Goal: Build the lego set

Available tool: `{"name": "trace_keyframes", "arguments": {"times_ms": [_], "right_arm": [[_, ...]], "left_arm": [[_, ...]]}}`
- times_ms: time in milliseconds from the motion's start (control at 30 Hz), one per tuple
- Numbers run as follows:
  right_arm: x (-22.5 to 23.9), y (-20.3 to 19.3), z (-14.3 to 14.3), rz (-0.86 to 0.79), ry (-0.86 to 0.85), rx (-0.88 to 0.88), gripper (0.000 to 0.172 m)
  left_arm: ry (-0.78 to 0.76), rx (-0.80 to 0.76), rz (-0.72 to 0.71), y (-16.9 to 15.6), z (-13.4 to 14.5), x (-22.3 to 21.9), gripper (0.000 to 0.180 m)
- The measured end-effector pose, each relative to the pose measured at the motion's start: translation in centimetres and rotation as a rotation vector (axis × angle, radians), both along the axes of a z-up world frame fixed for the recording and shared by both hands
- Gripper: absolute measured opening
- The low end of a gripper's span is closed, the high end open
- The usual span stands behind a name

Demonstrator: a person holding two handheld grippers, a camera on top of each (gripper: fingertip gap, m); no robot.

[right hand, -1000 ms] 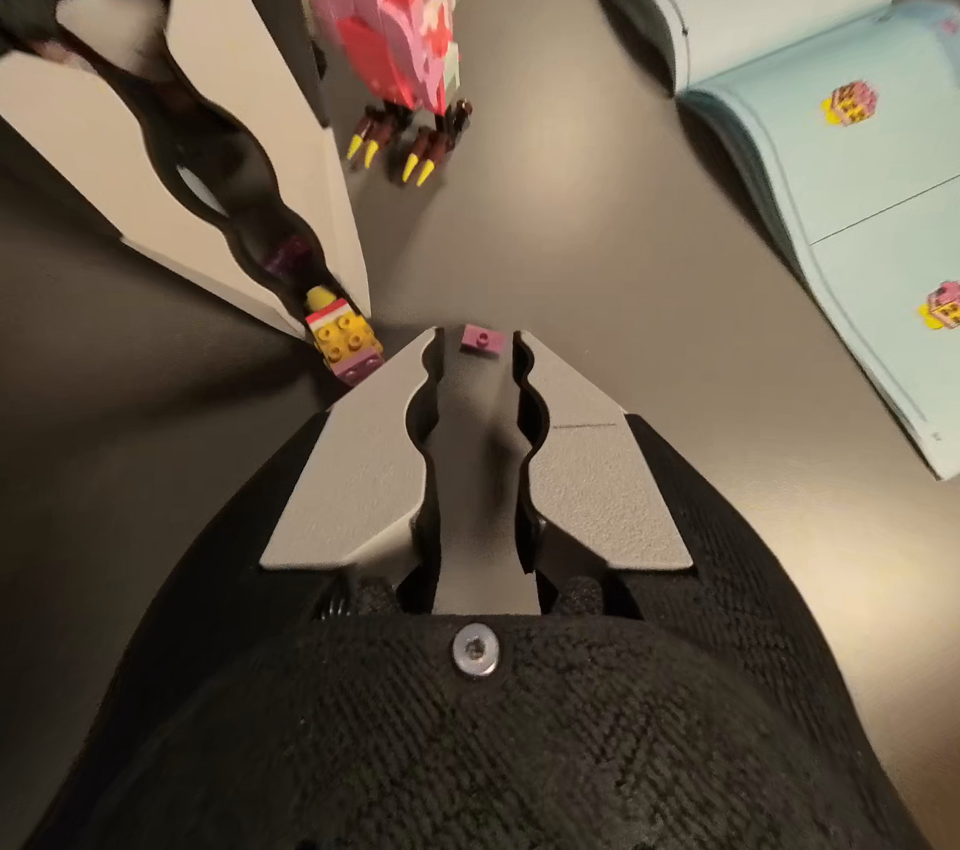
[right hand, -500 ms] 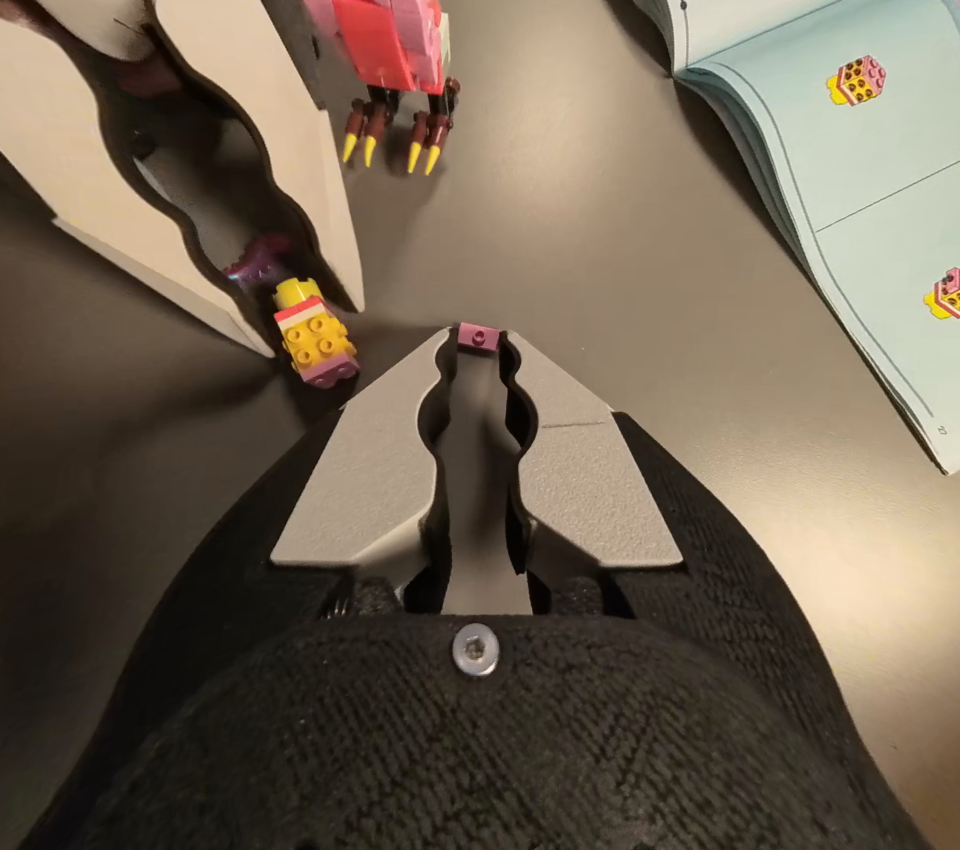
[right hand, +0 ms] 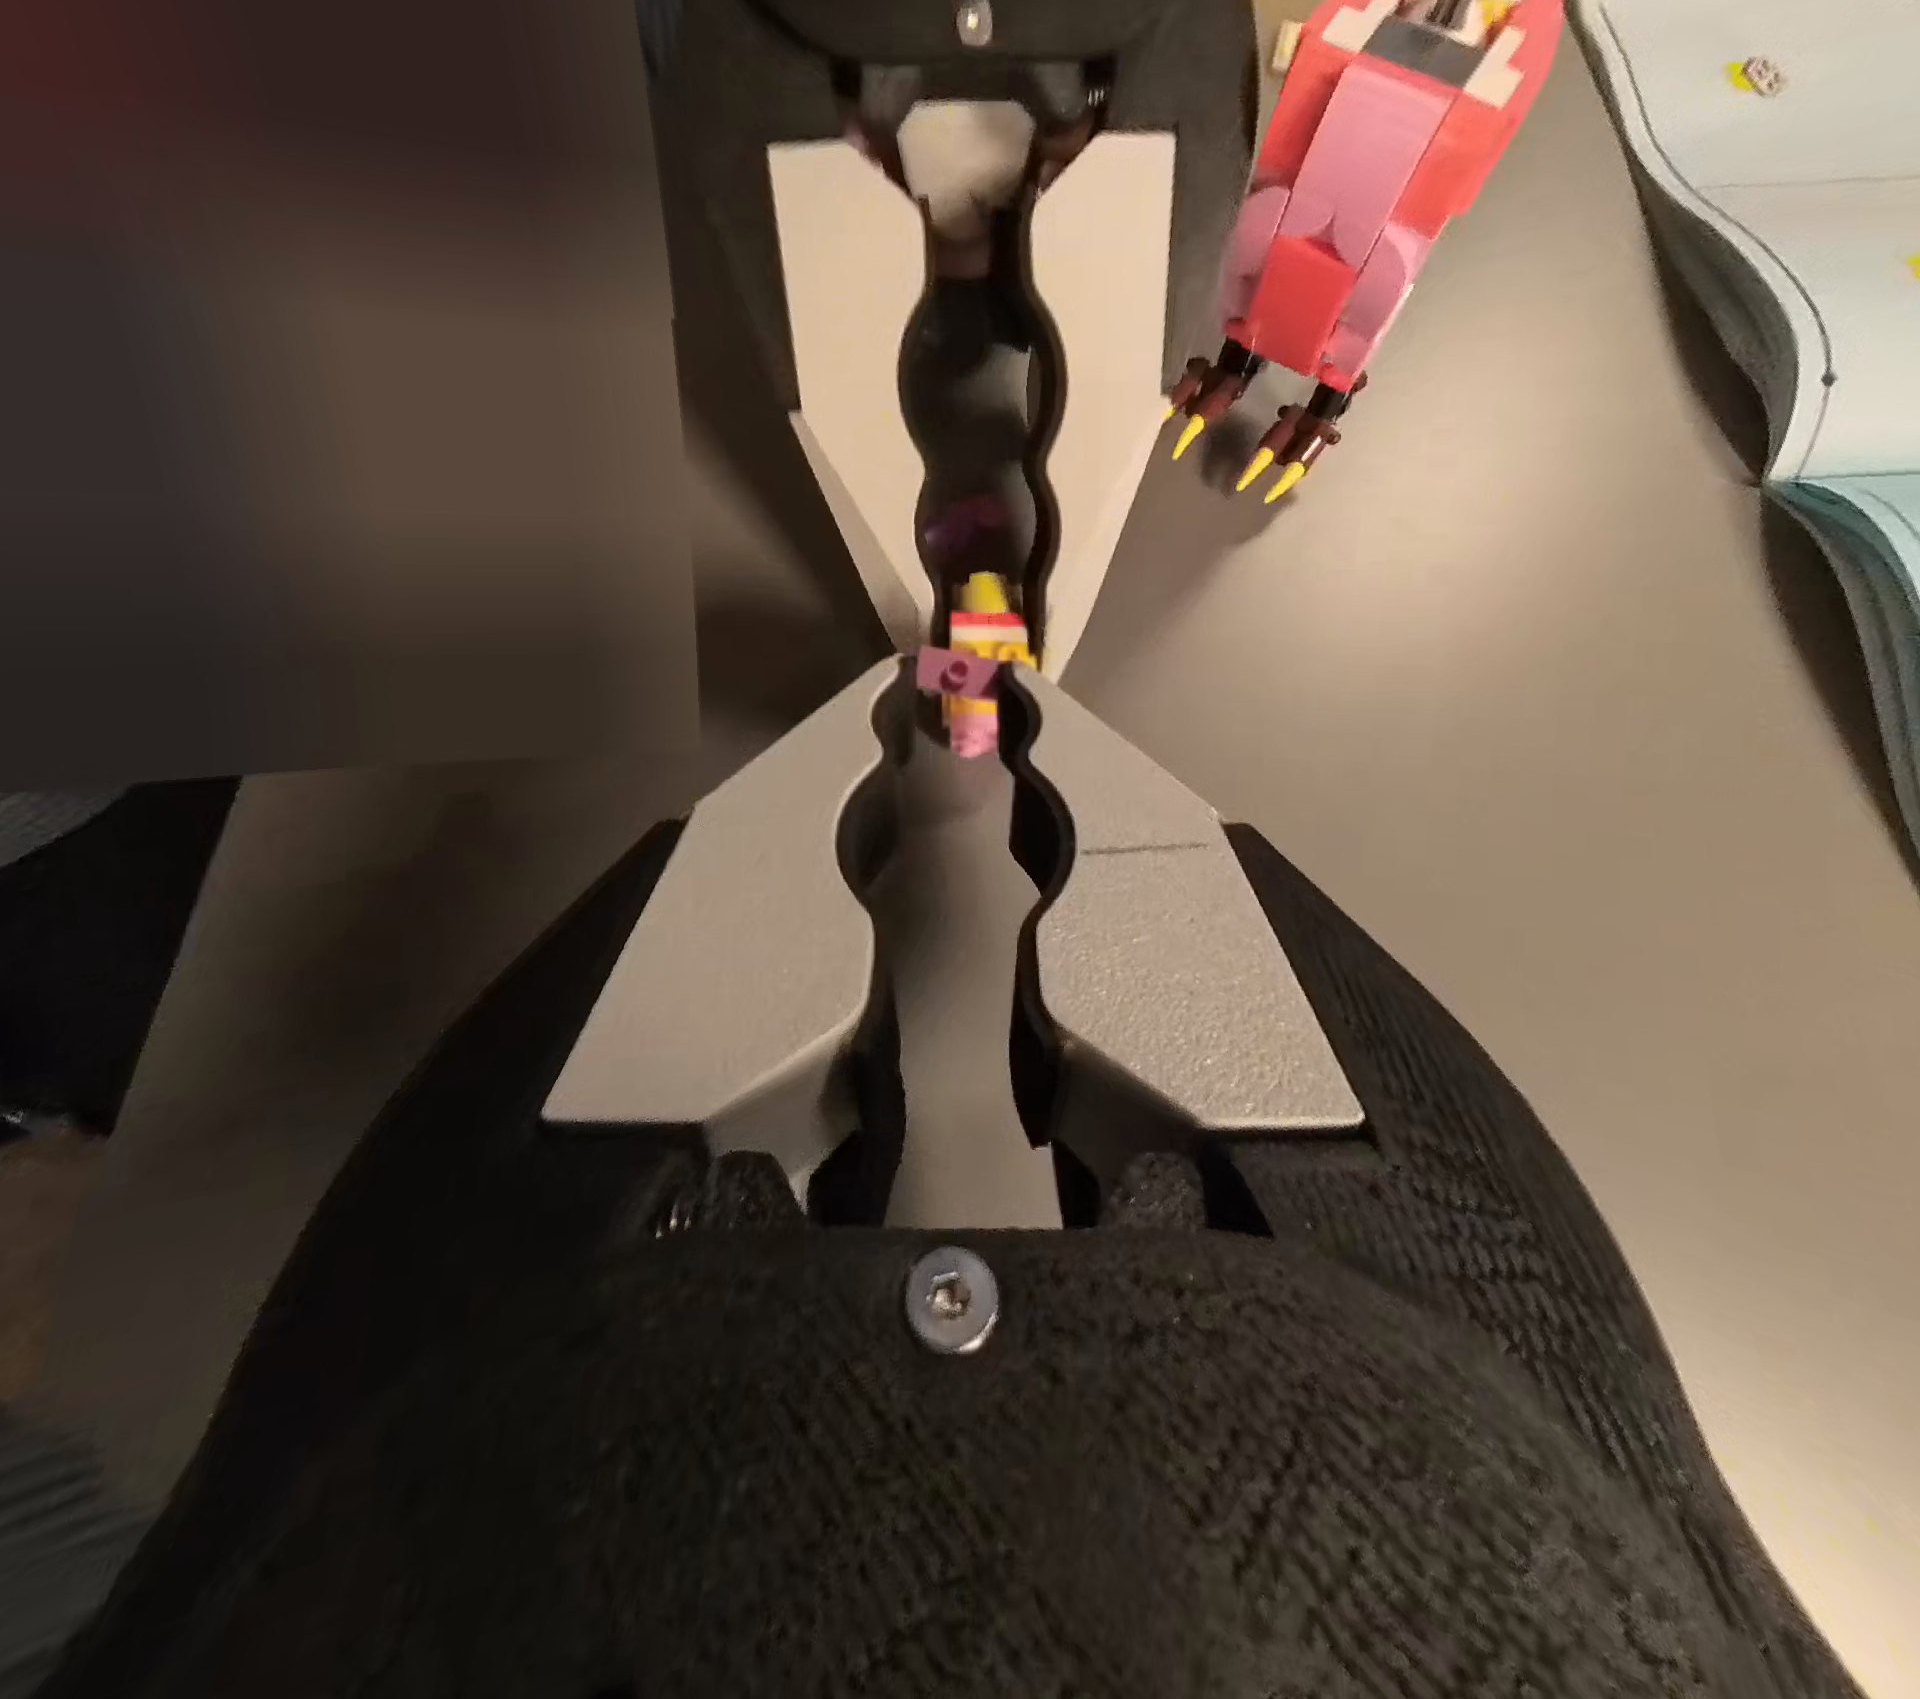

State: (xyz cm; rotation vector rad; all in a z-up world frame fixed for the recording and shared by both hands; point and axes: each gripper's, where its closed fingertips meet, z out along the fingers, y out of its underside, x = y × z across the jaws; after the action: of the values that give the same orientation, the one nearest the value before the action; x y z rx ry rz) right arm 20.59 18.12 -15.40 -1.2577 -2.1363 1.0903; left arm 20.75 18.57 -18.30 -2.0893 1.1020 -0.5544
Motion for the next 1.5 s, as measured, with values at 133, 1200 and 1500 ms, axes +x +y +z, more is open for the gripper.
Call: {"name": "trace_keyframes", "arguments": {"times_ms": [133,1200,1500], "right_arm": [[0.04,0.22,-0.74,-0.001,-0.023,0.054,0.013],[-0.41,-0.09,-1.06,0.013,-0.005,0.109,0.019],[-0.30,0.58,-0.74,-0.020,0.002,0.104,0.023]], "left_arm": [[-0.001,0.002,-0.017,-0.13,-0.01,-0.10,0.018],[-0.001,0.013,-0.067,-0.49,-0.03,-0.07,0.018],[0.001,0.018,-0.055,-0.37,-0.03,-0.20,0.018]]}}
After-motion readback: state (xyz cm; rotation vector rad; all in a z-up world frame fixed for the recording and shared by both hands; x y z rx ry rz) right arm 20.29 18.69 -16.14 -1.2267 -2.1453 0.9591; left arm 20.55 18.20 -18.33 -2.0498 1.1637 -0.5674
